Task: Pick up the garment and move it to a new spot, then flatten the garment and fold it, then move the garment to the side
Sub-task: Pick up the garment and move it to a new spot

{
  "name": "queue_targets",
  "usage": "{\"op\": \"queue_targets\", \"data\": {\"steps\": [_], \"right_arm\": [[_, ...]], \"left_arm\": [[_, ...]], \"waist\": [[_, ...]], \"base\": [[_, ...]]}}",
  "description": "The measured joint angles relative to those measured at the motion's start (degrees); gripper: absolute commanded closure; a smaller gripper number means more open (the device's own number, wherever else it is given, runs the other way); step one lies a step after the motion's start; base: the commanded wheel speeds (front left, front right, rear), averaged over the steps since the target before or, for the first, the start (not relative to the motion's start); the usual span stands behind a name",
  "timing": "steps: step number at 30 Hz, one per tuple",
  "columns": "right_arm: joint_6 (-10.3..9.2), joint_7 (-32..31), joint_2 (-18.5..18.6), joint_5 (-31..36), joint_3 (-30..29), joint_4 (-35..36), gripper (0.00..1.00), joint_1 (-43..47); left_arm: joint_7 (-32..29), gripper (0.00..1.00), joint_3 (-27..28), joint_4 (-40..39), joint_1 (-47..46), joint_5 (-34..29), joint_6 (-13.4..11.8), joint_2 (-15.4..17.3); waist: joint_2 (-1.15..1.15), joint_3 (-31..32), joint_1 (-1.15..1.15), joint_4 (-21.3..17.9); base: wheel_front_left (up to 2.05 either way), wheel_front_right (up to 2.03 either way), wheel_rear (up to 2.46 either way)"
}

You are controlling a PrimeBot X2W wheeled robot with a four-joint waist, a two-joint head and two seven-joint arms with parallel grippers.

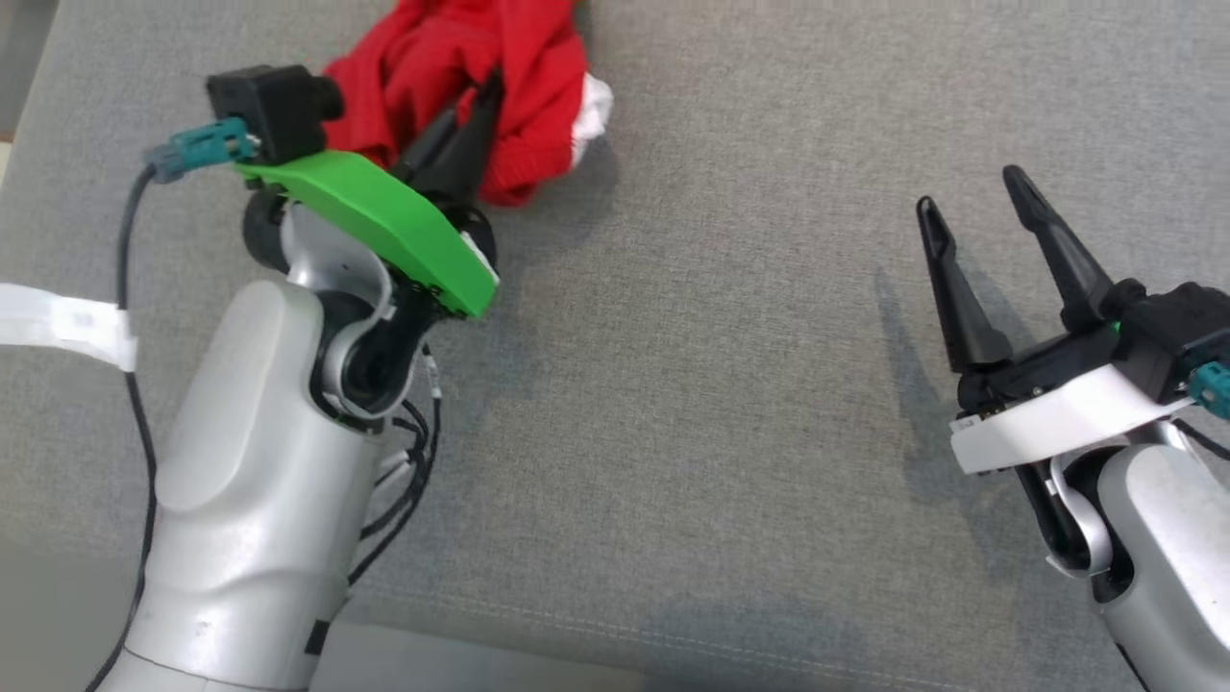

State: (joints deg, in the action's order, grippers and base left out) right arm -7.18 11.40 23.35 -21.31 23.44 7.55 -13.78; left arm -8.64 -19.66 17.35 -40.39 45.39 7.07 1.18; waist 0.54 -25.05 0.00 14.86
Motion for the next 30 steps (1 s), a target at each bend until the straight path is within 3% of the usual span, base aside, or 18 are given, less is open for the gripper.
{"op": "queue_targets", "data": {"steps": [6,11,18,23,26,30], "right_arm": [[-0.02,0.7,-2.9,-1.0,0.2,-2.0,0.0,1.5],[-0.02,1.2,-4.4,-1.1,-0.5,-3.3,0.0,2.5],[-0.02,1.7,-5.5,-1.5,0.5,-4.6,0.0,3.7],[-0.02,1.7,-5.5,-1.6,0.5,-5.3,0.0,4.1],[-0.02,1.7,-5.5,-1.6,0.9,-5.4,0.0,4.9],[0.81,1.7,-5.5,-1.3,2.9,-5.4,0.0,4.8]], "left_arm": [[-5.1,1.0,-8.6,-5.3,2.1,5.3,0.0,-0.2],[-8.1,1.0,-15.2,-13.6,2.8,16.6,0.0,0.3],[-12.3,1.0,-18.4,-19.3,5.0,28.3,-0.3,0.3],[-17.5,1.0,-15.3,-11.8,7.7,28.4,-6.8,0.4],[-22.4,1.0,-16.0,-7.0,8.1,28.2,-8.4,3.4],[-24.0,1.0,-12.8,-0.7,7.7,24.3,-10.7,11.4]], "waist": [[0.0,3.2,0.0,-3.7],[0.0,5.3,0.0,-7.6],[0.0,7.5,0.0,-12.3],[0.0,8.9,0.0,-15.9],[0.0,9.6,0.0,-17.6],[0.0,10.0,0.0,-19.4]], "base": [[0.0,0.0,0.0],[0.0,0.0,0.0],[0.0,0.0,0.0],[0.0,0.0,0.0],[0.0,0.0,0.0],[0.0,0.0,0.0]]}}
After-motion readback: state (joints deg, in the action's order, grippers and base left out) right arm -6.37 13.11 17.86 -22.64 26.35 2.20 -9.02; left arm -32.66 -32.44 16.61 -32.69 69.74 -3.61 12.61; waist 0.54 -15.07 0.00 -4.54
